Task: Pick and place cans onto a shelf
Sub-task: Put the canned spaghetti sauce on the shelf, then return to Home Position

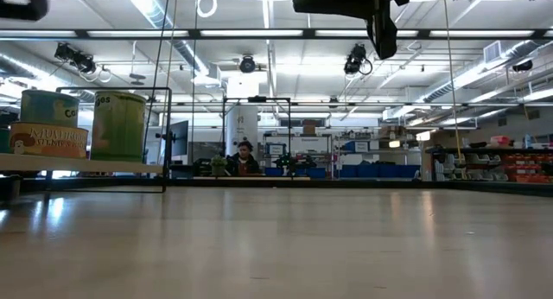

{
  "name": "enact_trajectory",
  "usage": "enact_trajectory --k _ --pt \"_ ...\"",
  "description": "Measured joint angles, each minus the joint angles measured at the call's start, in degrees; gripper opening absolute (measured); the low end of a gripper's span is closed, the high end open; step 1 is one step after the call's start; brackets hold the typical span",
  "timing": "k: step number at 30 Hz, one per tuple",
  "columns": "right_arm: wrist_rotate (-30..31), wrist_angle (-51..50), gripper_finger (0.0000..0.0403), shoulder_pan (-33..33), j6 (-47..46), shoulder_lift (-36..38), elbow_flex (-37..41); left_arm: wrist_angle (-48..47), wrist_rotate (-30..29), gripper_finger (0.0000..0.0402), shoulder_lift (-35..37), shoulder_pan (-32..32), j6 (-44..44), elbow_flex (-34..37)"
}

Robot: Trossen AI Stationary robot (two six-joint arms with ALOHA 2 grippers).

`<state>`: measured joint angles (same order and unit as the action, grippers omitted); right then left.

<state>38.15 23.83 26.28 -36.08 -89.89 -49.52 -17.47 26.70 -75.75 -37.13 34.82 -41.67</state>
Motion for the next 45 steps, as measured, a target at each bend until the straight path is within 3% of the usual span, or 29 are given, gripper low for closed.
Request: enact_trajectory --k 23,37,45 --pt "1.05 -0.76 0.0064 0.02 0.68 0.00 0.00 -2.91 -4.33 0.0313 -0.77 -1.41 -7.18 -0.43" --pt "0.73 -0.65 0.0064 0.02 1.73 0.00 0.00 -14.52 -11.10 0.0314 -0.23 -4.56 -7.18 -9.20" --pt "0.77 -0.31 0.0064 -0.74 1.57 0.00 0.00 -16.59 -12.37 0.0314 -0.23 -6.15 -4.27 -14.64"
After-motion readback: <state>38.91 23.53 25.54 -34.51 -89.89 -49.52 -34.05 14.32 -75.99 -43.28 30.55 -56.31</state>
